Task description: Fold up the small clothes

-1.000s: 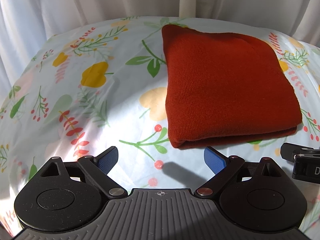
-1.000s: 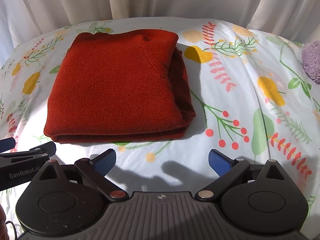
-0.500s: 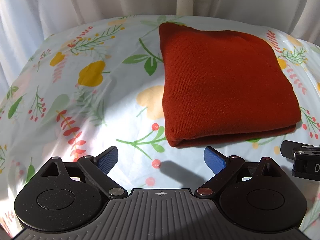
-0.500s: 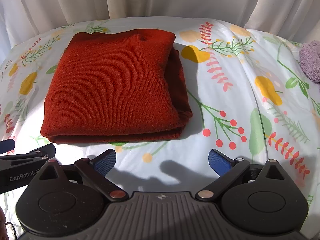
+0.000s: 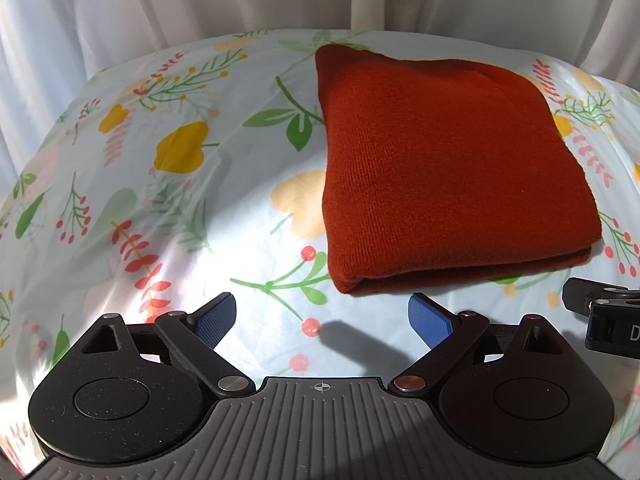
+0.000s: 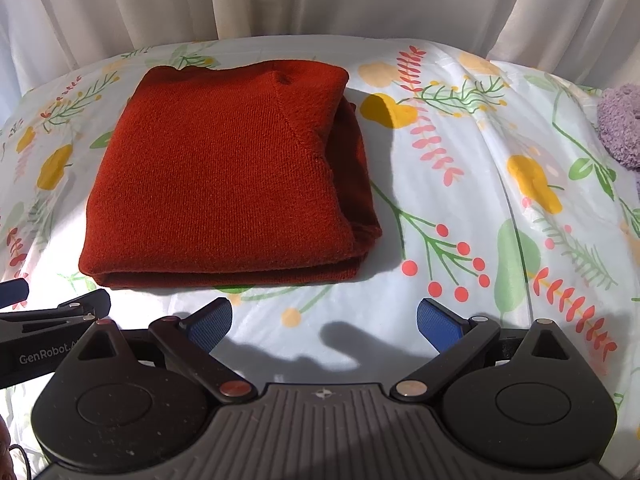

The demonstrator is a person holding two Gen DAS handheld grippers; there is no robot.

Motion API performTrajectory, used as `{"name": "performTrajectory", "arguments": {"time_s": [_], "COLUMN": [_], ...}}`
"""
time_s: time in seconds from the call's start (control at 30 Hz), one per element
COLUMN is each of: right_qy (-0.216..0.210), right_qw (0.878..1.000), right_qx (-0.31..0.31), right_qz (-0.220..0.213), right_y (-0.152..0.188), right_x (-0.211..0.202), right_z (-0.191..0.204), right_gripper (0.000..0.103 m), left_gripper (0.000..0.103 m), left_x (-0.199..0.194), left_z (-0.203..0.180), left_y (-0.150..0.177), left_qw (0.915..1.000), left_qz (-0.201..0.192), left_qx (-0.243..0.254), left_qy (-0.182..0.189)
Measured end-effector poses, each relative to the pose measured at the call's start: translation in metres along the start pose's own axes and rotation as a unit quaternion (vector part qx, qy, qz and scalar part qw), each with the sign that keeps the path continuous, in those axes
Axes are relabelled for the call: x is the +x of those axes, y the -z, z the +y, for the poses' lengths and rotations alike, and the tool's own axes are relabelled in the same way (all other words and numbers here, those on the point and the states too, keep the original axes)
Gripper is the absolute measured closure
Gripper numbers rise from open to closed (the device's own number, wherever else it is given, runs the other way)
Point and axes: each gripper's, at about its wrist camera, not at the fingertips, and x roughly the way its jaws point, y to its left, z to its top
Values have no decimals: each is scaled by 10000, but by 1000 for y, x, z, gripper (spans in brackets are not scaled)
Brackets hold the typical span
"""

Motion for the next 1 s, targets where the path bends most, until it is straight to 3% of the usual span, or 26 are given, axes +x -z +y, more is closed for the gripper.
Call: {"name": "performTrajectory", "arguments": {"time_s": [1.0], "right_qy": [74], "right_qw": [10000], "right_qx": [12], "right_qz": [30], "right_y": [-1], "right_x": [1], "right_z": [-4], "right_gripper": [4], "left_gripper": [6], "left_x": [1], "left_z": [-6], "left_y": [-2], "left_qw": [9999], "left_qz": [57], "left_qx": [75], "left_qy": [133]}}
